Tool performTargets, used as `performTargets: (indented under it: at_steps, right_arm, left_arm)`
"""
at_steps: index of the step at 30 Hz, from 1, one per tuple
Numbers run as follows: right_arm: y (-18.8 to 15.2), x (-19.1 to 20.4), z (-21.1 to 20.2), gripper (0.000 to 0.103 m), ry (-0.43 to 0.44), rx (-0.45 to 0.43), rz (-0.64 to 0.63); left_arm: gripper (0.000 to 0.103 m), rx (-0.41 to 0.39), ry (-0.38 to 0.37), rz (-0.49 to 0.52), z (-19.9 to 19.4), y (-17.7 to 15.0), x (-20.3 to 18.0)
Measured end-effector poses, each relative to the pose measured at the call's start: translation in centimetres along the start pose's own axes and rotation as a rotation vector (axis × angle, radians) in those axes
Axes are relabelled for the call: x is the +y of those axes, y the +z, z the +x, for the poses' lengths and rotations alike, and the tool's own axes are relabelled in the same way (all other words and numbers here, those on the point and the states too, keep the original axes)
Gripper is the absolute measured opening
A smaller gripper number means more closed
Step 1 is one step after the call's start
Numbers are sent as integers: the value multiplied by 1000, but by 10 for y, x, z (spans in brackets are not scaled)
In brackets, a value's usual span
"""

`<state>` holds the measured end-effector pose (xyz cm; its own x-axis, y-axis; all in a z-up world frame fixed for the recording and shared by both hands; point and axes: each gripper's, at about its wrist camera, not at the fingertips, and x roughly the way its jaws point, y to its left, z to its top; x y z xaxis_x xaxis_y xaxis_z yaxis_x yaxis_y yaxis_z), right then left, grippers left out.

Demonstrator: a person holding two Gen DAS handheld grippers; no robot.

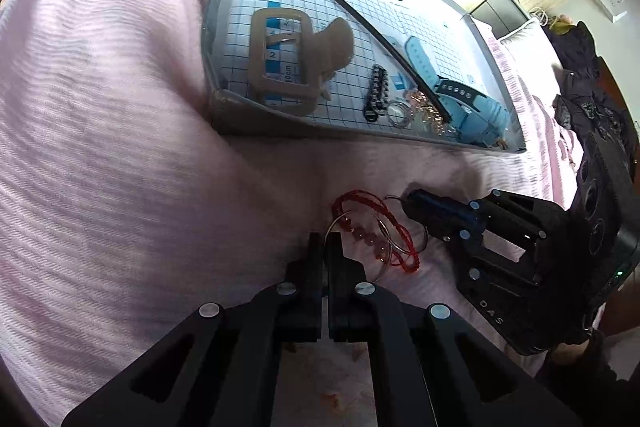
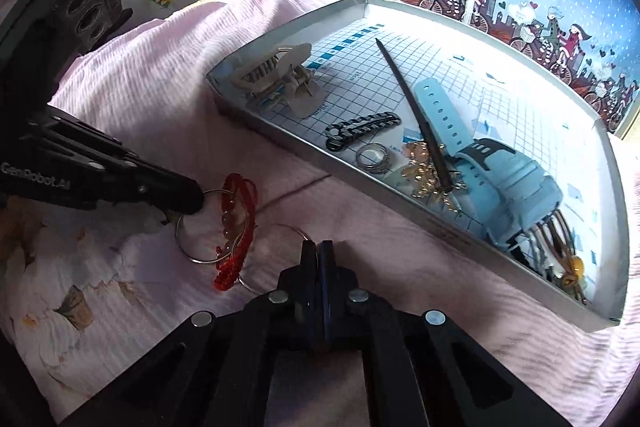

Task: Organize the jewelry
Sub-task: 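Close the left tool on the red string bracelet, then lift the red string bracelet with the left tool, leaving the silver hoops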

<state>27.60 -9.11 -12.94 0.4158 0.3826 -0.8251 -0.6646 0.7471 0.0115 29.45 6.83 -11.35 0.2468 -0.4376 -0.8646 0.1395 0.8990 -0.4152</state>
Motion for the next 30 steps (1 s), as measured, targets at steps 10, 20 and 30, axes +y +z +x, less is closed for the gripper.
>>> performTargets:
  at_steps: [10,20,30]
  right_arm:
    - [-4,-12,-3,3,0,12,47]
    - [-5,-14,1,3,23,26,59]
    - [-7,-13,3,3,18,24,64]
  left_arm:
    - [5,-55,30,100,0,3,-20]
    - [31,-89,21,104,17,9,-23]
    - [12,-76,-109,57,35,22,-20]
